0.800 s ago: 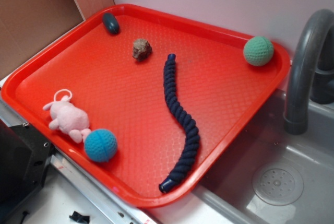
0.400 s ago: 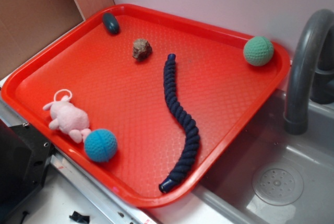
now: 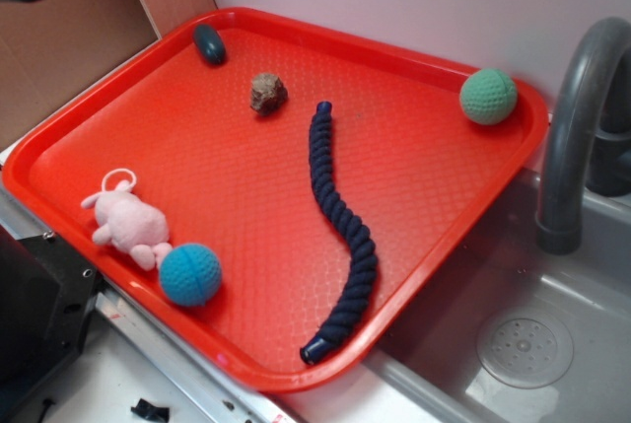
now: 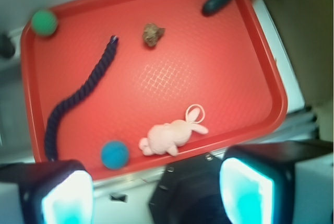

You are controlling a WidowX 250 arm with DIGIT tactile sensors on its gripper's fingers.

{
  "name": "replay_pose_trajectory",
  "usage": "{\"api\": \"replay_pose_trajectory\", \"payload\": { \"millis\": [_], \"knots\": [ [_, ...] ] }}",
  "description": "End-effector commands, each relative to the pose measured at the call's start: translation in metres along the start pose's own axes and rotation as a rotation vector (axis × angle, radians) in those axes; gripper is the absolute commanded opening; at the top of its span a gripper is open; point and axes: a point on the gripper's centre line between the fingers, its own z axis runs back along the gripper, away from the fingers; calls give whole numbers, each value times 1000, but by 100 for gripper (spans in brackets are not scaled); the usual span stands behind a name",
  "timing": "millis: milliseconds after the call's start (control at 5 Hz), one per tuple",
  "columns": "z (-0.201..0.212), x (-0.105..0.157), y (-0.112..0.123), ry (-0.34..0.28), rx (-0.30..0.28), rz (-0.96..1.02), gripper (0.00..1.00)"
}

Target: Grab the blue rope.

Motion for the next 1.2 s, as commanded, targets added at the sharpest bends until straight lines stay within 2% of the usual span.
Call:
{"api": "replay_pose_trajectory", "payload": {
  "millis": [0,400,600,800,1000],
  "knots": [
    [-35,12,-42,-72,24,461,100],
    [-99,39,-84,-109,38,576,100],
    [-139,49,-93,-95,41,596,100],
    [-173,56,-100,-48,31,574,100],
    [-197,57,-103,9,48,537,100]
  ]
}}
